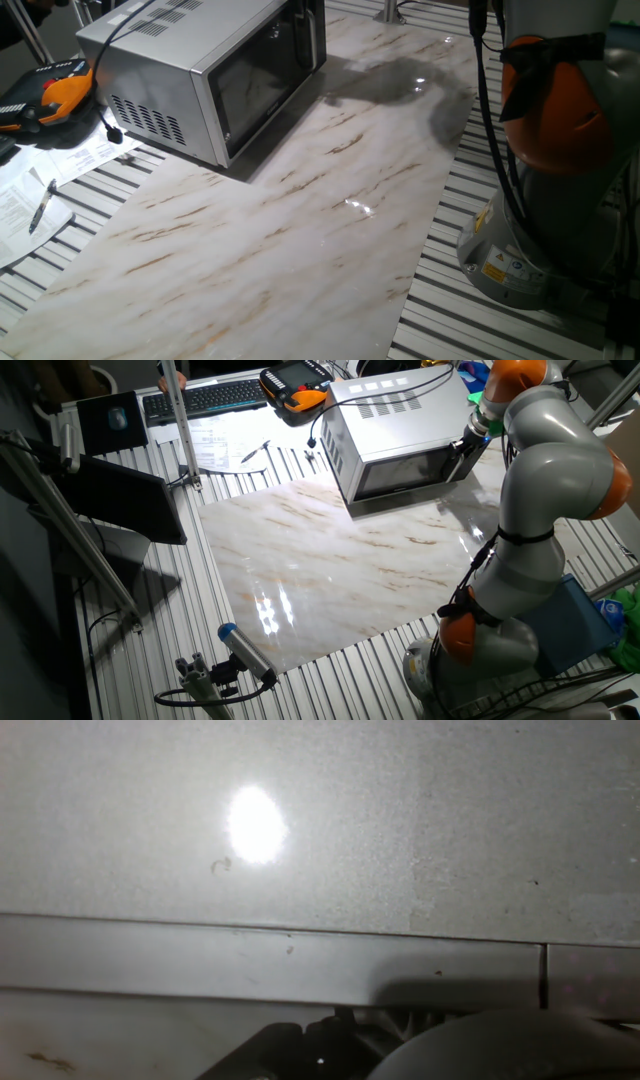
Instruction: Open the microwave door
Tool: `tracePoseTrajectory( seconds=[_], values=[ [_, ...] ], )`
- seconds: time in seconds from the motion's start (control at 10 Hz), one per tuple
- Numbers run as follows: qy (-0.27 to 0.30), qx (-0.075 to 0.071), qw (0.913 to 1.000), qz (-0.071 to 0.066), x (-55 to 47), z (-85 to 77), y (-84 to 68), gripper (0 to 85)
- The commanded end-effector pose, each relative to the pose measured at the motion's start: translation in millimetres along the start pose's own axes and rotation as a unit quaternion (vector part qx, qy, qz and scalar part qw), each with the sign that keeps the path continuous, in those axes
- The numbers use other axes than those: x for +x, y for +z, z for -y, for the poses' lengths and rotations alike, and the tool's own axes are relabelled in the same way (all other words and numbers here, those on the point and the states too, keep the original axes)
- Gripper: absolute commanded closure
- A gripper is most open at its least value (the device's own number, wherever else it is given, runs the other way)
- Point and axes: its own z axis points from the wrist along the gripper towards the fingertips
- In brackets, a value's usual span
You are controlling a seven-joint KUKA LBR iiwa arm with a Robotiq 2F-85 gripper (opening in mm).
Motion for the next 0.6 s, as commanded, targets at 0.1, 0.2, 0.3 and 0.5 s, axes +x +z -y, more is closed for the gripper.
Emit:
tracePoseTrajectory(
  seconds=[0.1,0.2,0.3,0.5],
  values=[
    [-0.003,-0.001,1.0,0.0,0.7,0.8,0.3,34.0],
    [-0.004,0.0,1.0,0.0,1.4,1.6,0.7,34.0],
    [-0.004,0.0,1.0,0.001,2.2,2.3,1.5,34.0],
    [-0.004,-0.001,1.0,0.001,4.2,2.5,2.1,34.0]
  ],
)
